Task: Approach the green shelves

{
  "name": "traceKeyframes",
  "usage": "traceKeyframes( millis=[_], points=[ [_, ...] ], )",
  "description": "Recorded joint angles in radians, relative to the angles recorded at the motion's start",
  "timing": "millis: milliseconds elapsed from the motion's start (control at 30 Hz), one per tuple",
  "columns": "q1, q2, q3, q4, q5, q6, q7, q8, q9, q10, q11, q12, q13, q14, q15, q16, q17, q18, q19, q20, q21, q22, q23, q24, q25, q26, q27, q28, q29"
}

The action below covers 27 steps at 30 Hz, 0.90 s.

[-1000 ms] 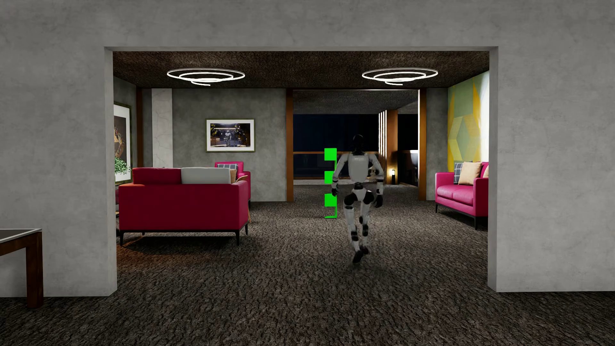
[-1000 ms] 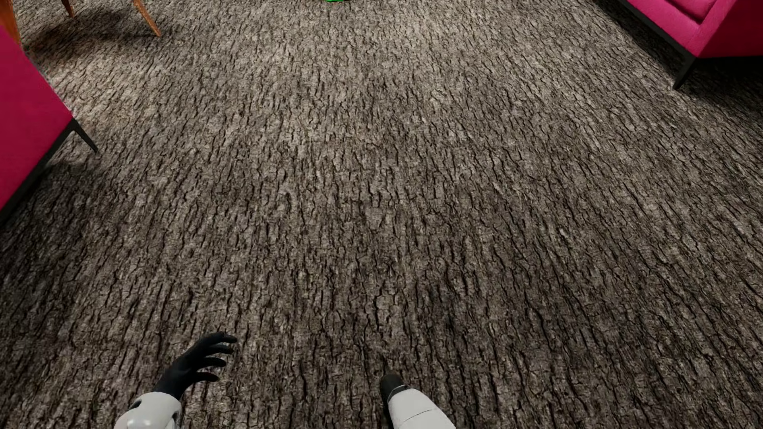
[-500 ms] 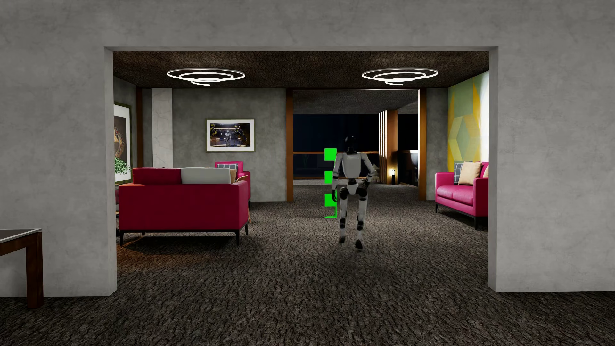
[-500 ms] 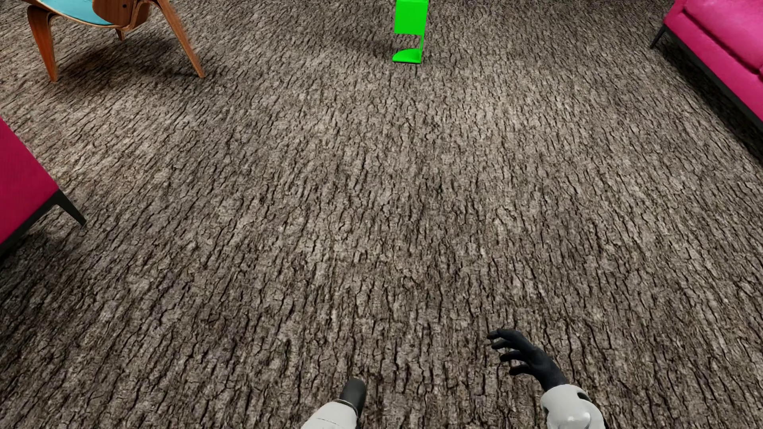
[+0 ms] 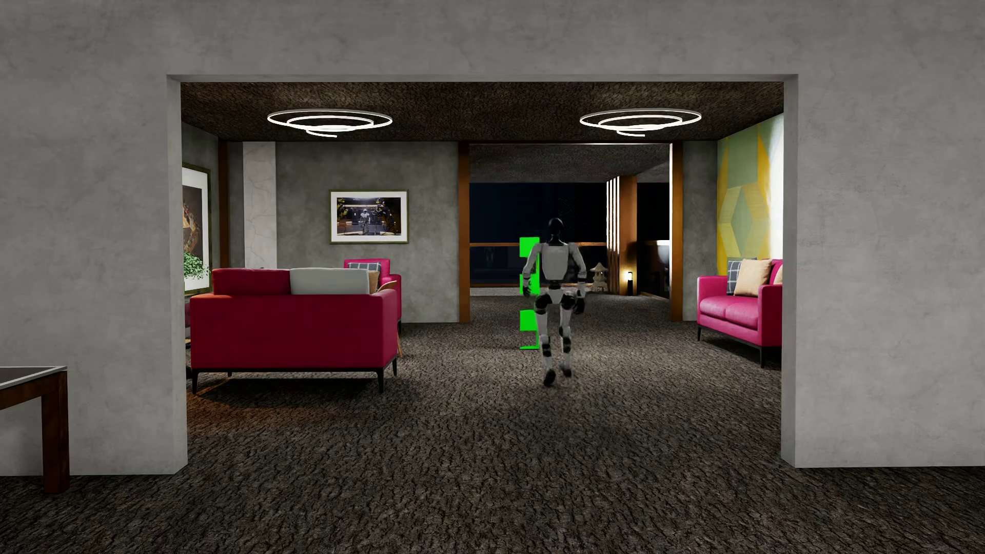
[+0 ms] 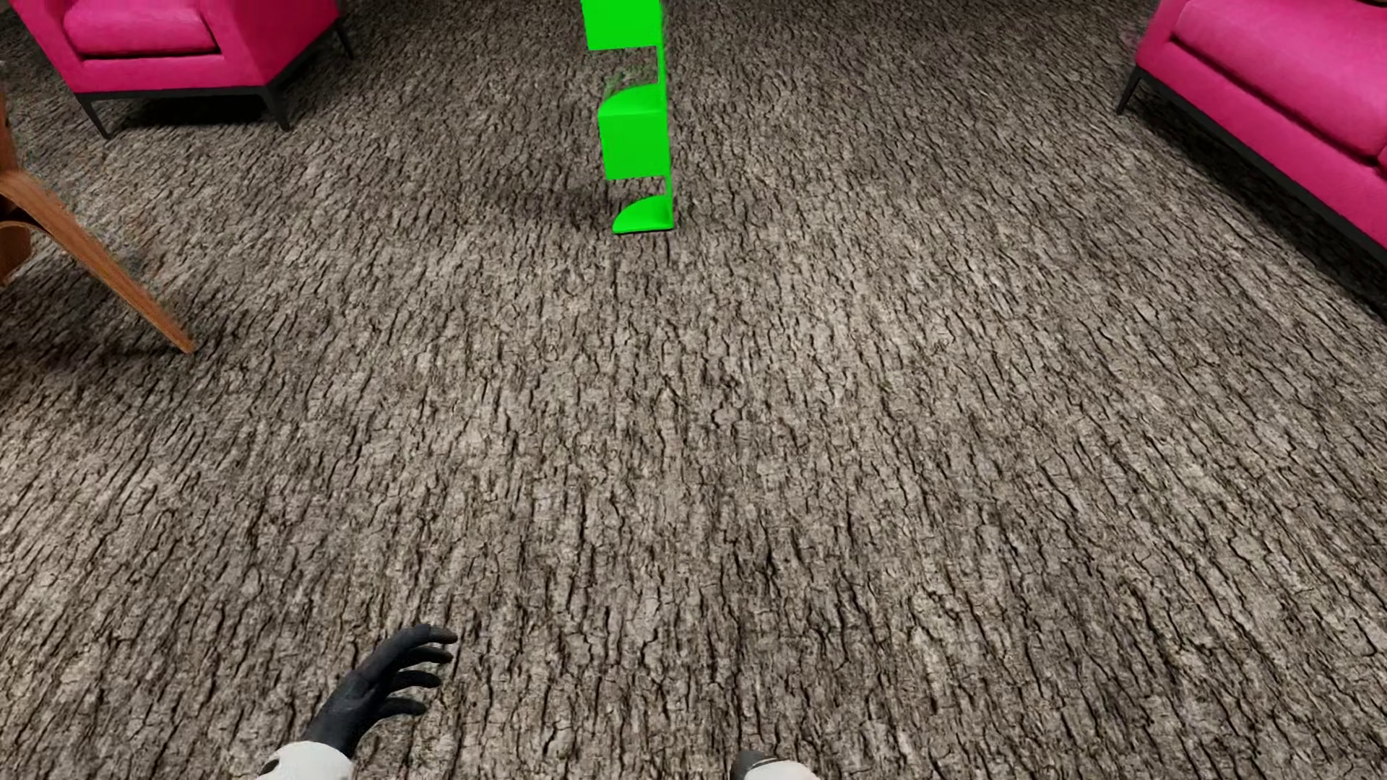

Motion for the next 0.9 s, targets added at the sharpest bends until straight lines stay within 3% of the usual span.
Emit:
traceKeyframes(
  millis=[33,67,133,167,200,267,300,400,433,467,500,533,567,600,667,700,767,833,867,900],
  points=[
    [0.043,-0.019,-0.026,0.018,0.014,0.004,0.0,0.0,-0.003,0.026,0.013,0.007,0.02,0.054,0.114,-0.001,-0.006,0.0,0.0,0.025,0.012,-0.001,0.012,0.0,0.0,0.0,0.0,0.0,0.0],
    [0.069,-0.038,-0.051,0.048,0.045,0.014,0.0,0.0,-0.026,0.064,0.015,0.033,0.049,0.146,0.361,0.0,-0.003,0.0,0.0,0.057,-0.023,0.002,0.021,0.0,0.0,0.0,0.0,0.0,0.0],
    [-0.044,-0.027,0.002,0.115,0.139,0.066,0.0,0.0,-0.026,0.404,0.173,0.069,0.033,0.429,0.546,-0.032,0.004,0.0,0.0,-0.001,-0.013,0.141,0.055,0.0,0.0,0.0,0.0,0.0,0.0],
    [-0.132,0.029,0.027,0.134,0.182,0.078,0.0,0.0,-0.006,0.59,0.203,0.074,-0.003,0.447,0.541,-0.043,0.008,0.0,0.0,-0.05,-0.029,0.235,0.059,0.0,0.0,0.0,0.0,0.0,0.0],
    [-0.241,0.108,0.065,0.141,0.218,0.083,0.0,0.0,0.014,0.75,0.189,0.066,-0.057,0.344,0.501,-0.05,0.012,0.0,0.0,-0.117,-0.043,0.337,0.046,0.0,0.0,0.0,0.0,0.0,0.0],
    [-0.416,0.32,0.186,0.092,0.221,0.049,0.0,0.0,0.024,0.831,0.097,0.098,-0.151,0.083,0.364,-0.055,0.008,0.0,0.0,-0.233,-0.094,0.501,-0.057,0.0,0.0,0.0,0.0,0.0,0.0],
    [-0.488,0.412,0.262,0.061,0.194,0.021,0.0,0.0,0.022,0.759,0.054,0.136,-0.203,0.038,0.292,-0.051,0.007,0.0,0.0,-0.259,-0.127,0.548,-0.117,0.0,0.0,0.0,0.0,0.0,0.0],
    [-0.612,0.602,0.454,0.062,0.131,-0.022,0.0,0.0,0.004,0.237,-0.041,0.247,-0.363,0.089,0.119,-0.03,-0.008,0.0,0.0,-0.289,-0.261,0.631,-0.31,0.0,0.0,0.0,0.0,0.0,0.0],
    [-0.643,0.632,0.483,0.07,0.122,-0.026,0.0,0.0,-0.011,0.039,-0.054,0.274,-0.413,0.161,0.069,-0.028,-0.011,0.0,0.0,-0.287,-0.315,0.646,-0.366,0.0,0.0,0.0,0.0,0.0,0.0],
    [-0.675,0.659,0.493,0.078,0.111,-0.027,0.0,0.0,-0.028,-0.211,-0.053,0.299,-0.459,0.355,0.021,-0.027,-0.017,0.0,0.0,-0.294,-0.355,0.655,-0.41,0.0,0.0,0.0,0.0,0.0,0.0],
    [-0.713,0.69,0.499,0.082,0.092,-0.029,0.0,0.0,-0.039,-0.365,-0.04,0.323,-0.487,0.459,-0.01,-0.026,-0.025,0.0,0.0,-0.3,-0.39,0.658,-0.452,0.0,0.0,0.0,0.0,0.0,0.0],
    [-0.753,0.727,0.506,0.082,0.079,-0.029,0.0,0.0,-0.04,-0.196,-0.016,0.339,-0.494,0.315,-0.017,-0.028,-0.029,0.0,0.0,-0.304,-0.426,0.663,-0.498,0.0,0.0,0.0,0.0,0.0,0.0],
    [-0.781,0.759,0.518,0.083,0.069,-0.027,0.0,0.0,-0.047,0.019,0.031,0.347,-0.474,0.212,0.007,-0.028,-0.022,0.0,0.0,-0.319,-0.464,0.673,-0.53,0.0,0.0,0.0,0.0,0.0,0.0],
    [-0.786,0.778,0.536,0.077,0.048,-0.037,0.0,0.0,-0.058,0.12,0.11,0.352,-0.444,0.248,0.076,-0.03,-0.006,0.0,0.0,-0.31,-0.481,0.686,-0.525,0.0,0.0,0.0,0.0,0.0,0.0],
    [-0.71,0.741,0.536,0.005,-0.008,-0.078,0.0,0.0,-0.052,0.248,0.396,0.34,-0.371,0.218,0.36,-0.028,0.042,0.0,0.0,-0.255,-0.437,0.69,-0.409,0.0,0.0,0.0,0.0,0.0,0.0],
    [-0.647,0.644,0.543,-0.032,-0.015,-0.08,0.0,0.0,-0.048,0.237,0.608,0.32,-0.35,0.185,0.458,-0.035,0.052,0.0,0.0,-0.213,-0.369,0.662,-0.329,0.0,0.0,0.0,0.0,0.0,0.0],
    [-0.493,0.454,0.513,-0.08,0.002,-0.071,0.0,0.0,-0.029,0.167,0.925,0.259,-0.364,0.166,0.465,-0.056,0.064,0.0,0.0,-0.152,-0.26,0.564,-0.028,0.0,0.0,0.0,0.0,0.0,0.0],
    [-0.341,0.322,0.406,-0.071,-0.004,-0.037,0.0,0.0,-0.007,0.091,0.87,0.191,-0.282,0.146,0.473,-0.073,0.068,0.0,0.0,-0.115,-0.228,0.429,0.058,0.0,0.0,0.0,0.0,0.0,0.0],
    [-0.287,0.263,0.34,-0.062,-0.02,-0.027,0.0,0.0,-0.006,0.053,0.698,0.167,-0.219,0.164,0.532,-0.076,0.074,0.0,0.0,-0.095,-0.293,0.347,0.06,0.0,0.0,0.0,0.0,0.0,0.0],
    [-0.228,0.234,0.296,-0.062,-0.013,-0.028,0.0,0.0,-0.011,0.001,0.453,0.143,-0.19,0.204,0.605,-0.067,0.065,0.0,0.0,-0.083,-0.21,0.272,0.09,0.0,0.0,0.0,0.0,0.0,0.0]
  ],
)
